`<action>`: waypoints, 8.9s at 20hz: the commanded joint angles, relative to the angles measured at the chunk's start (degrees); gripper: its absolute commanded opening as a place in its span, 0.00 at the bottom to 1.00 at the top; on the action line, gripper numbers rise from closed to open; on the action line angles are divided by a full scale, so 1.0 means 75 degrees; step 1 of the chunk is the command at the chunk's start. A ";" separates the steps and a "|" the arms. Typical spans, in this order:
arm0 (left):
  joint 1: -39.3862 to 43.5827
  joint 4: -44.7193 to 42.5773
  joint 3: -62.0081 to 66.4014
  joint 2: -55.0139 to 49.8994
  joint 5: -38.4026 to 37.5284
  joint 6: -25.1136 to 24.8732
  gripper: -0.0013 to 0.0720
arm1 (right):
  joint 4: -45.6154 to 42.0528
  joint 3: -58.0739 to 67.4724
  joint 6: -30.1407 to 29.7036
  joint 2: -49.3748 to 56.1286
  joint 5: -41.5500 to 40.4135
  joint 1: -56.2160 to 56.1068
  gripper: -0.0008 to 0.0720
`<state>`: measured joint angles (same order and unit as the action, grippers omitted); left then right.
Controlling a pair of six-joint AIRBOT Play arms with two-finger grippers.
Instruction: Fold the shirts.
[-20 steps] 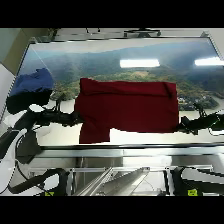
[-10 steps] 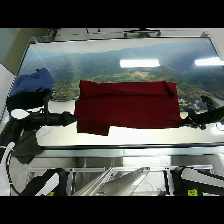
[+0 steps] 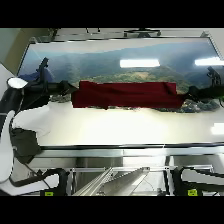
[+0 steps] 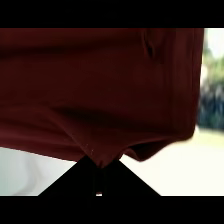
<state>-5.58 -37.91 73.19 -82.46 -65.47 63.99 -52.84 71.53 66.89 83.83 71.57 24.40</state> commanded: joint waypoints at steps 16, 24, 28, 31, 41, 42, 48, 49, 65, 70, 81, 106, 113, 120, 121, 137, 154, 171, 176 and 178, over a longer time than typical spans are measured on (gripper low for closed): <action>0.0938 -0.3608 0.5453 -0.5135 0.0099 0.2331 0.02 | -0.1757 0.1355 0.0367 0.2582 -0.2602 -0.0973 0.04; 0.0994 -0.2142 0.5458 -0.4695 0.0149 0.1731 0.02 | -0.1693 0.2396 0.0128 0.2512 -0.1585 -0.0935 0.56; 0.0851 -0.2154 0.5458 -0.4584 0.0096 0.1725 0.48 | -0.1547 0.2419 0.0052 0.2911 -0.1320 -0.0933 0.84; 0.0825 -0.2221 0.5458 -0.4590 -0.0087 0.1460 0.74 | -0.1195 0.2419 -0.0038 0.3223 -0.1099 -0.0933 0.84; 0.0393 -0.2177 0.5464 -0.4013 -0.1268 0.1460 0.43 | 0.0160 0.3337 -0.0906 0.4211 -0.0291 -0.0933 0.27; 0.0481 -0.2165 0.5464 -0.3998 -0.1317 0.1460 0.41 | 0.0338 0.3442 -0.0985 0.4246 -0.0265 -0.0935 0.10; 0.1871 -0.2203 0.5464 -0.4348 -0.1198 0.1445 0.04 | 0.1000 0.4179 -0.0877 0.4234 0.0635 -0.0935 0.04; 0.2151 -0.2206 0.5464 -0.4535 -0.1035 0.1454 0.04 | 0.1032 0.4334 -0.0781 0.4217 0.0848 -0.0935 0.04; 0.4156 -0.0309 0.6347 -0.6627 0.1151 0.2180 0.04 | 0.3675 0.4803 -0.0187 0.2393 0.2116 -0.1183 0.04; 0.2958 0.2206 0.6341 -0.4931 -0.0723 0.1055 0.04 | 0.3888 0.4800 0.0003 0.2396 0.1463 -0.2072 0.04; -0.0367 0.3054 0.4313 -0.1402 -0.2148 0.0090 0.05 | 0.6196 0.4823 -0.1746 0.5135 -0.7831 -0.8489 0.11; -0.0402 0.3045 0.3564 -0.1381 -0.2739 -0.0134 0.05 | 0.2224 0.4590 0.2055 0.5345 -0.0169 -0.3958 0.99; -0.0402 0.3045 0.3564 -0.1381 -0.2821 -0.0219 0.05 | 0.2460 0.4593 0.2122 0.5493 -0.0976 -0.5024 0.99; -0.0402 0.3045 0.3564 -0.1381 -0.3270 -0.0213 0.05 | 0.3748 0.4596 0.1658 0.5461 -0.1915 -0.5488 0.04; -0.0402 0.3048 0.3564 -0.1378 -0.3279 -0.0210 0.05 | 0.3643 0.4596 0.1658 0.5377 -0.1912 -0.5450 0.04; -0.0393 0.3048 0.3564 -0.1393 -0.3273 -0.0184 0.05 | -0.0959 0.1667 0.2958 0.1253 -0.0102 0.2981 0.03; 0.0460 0.3016 0.3564 -0.1393 -0.3217 -0.0213 0.05 | -0.1072 -0.3069 0.1886 -0.1160 -0.0702 0.7306 0.95; -0.0256 0.2180 0.3159 -0.0930 -0.3783 0.0423 0.03 | 0.0697 -0.1443 0.2311 -0.4389 0.0822 0.1993 0.04; 0.0565 0.1475 -0.0726 0.1585 -0.3051 -0.0125 0.03 | 0.0187 -0.3363 0.2602 -0.6190 0.0423 -0.1408 0.04; 0.0930 0.1160 -0.2570 0.2675 -0.2495 -0.0119 0.03 | -0.0283 -0.4383 0.3107 -0.6723 -0.0157 -0.2465 0.04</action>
<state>-1.85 -25.43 70.30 -72.34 -89.03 64.29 -51.03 47.68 86.35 39.66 74.85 18.22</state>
